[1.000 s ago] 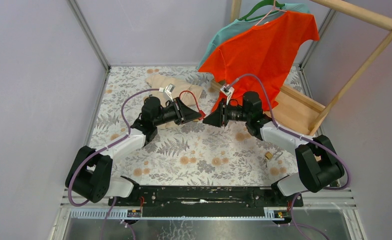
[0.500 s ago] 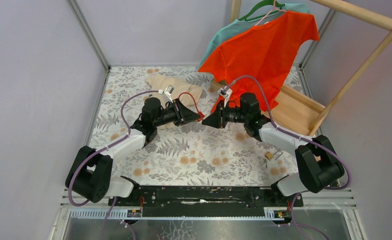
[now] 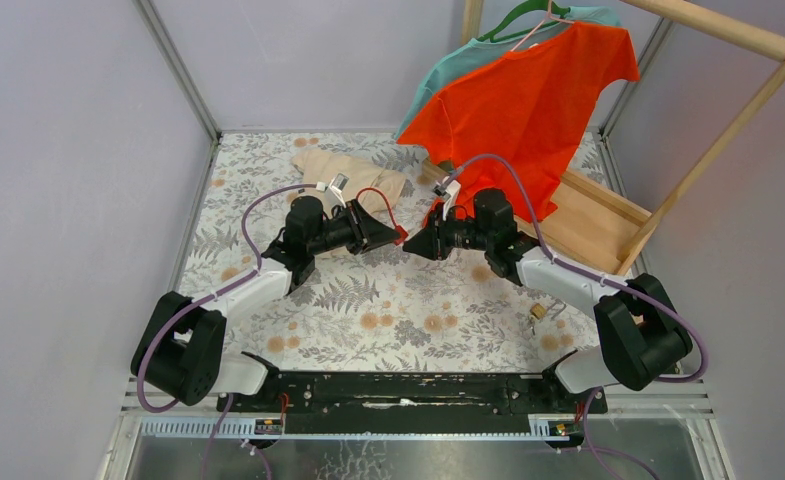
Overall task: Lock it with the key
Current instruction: Lock the lock.
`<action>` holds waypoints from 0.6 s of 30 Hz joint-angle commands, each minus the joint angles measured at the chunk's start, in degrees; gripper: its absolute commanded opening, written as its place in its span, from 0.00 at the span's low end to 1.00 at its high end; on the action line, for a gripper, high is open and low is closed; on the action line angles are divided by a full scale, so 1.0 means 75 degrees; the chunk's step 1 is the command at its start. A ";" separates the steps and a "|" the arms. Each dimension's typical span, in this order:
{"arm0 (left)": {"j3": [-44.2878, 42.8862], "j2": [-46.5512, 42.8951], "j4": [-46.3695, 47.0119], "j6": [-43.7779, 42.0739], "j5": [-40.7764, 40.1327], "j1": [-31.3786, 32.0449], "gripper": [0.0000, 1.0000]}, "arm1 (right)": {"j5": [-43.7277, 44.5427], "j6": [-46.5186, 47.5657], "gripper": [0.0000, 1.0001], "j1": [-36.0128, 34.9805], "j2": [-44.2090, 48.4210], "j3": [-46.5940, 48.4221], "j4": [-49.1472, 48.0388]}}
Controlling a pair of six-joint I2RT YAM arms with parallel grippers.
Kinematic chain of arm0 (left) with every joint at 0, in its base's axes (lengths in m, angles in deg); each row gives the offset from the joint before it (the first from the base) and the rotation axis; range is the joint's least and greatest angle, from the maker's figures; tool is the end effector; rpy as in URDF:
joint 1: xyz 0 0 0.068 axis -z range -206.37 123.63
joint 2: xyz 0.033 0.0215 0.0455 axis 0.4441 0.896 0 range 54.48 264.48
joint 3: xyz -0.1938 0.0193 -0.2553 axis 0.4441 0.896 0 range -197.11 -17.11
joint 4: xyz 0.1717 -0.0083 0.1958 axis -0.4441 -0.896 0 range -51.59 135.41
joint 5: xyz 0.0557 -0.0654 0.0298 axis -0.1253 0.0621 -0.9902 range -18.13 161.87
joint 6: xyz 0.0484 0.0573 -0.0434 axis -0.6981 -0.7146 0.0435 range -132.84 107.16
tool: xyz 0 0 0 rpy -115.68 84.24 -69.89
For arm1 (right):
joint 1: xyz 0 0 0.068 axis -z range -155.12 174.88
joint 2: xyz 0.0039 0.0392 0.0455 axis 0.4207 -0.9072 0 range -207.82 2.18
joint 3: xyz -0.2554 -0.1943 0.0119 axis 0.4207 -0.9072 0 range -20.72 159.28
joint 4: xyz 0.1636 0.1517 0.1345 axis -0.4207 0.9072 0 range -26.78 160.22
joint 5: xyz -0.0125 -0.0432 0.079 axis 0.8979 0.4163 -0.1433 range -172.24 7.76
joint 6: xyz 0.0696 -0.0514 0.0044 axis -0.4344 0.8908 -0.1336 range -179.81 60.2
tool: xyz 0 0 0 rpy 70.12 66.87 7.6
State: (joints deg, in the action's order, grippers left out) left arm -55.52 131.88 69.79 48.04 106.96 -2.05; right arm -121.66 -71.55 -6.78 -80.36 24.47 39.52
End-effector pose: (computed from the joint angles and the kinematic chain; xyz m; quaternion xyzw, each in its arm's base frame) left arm 0.2656 -0.1682 0.2783 -0.0617 0.7742 -0.5702 0.2677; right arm 0.2631 0.2193 0.2928 -0.3333 0.6929 0.4614 0.4426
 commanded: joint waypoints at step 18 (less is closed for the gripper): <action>-0.0028 -0.0193 0.0382 -0.0090 0.0041 -0.0109 0.00 | -0.0155 -0.0228 0.61 0.0198 0.0316 0.0407 0.0162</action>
State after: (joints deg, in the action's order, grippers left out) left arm -55.50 131.88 69.79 47.89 106.63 -2.42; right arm -121.05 -71.60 -6.19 -80.30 24.99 42.16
